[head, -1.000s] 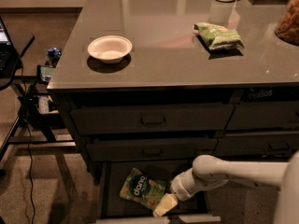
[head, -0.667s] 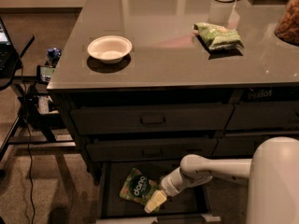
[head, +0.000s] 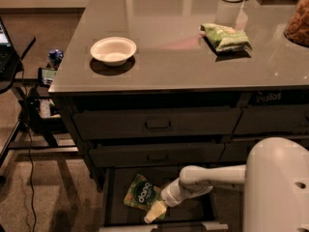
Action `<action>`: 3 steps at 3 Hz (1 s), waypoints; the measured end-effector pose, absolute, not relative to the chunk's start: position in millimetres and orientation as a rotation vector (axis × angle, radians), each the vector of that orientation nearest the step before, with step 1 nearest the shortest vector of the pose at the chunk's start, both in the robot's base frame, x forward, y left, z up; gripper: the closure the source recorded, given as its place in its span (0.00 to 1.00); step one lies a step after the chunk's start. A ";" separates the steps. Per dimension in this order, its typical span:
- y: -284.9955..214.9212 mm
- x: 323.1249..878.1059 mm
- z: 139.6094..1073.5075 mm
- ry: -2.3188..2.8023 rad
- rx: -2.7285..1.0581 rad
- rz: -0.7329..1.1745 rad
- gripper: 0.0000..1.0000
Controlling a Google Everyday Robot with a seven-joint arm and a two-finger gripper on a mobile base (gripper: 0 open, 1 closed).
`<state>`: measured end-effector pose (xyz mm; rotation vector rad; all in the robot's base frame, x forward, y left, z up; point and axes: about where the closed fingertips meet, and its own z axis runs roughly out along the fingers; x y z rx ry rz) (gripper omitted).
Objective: Pick green rice chip bag from bottom drawer and place on counter
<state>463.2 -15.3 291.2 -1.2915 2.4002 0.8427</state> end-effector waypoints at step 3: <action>-4.9 503.1 223.9 2.362 -1.232 0.762 0.00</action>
Offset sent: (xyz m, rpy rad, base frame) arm 0.0500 0.0080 -0.0681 -0.0054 -0.1146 -0.0724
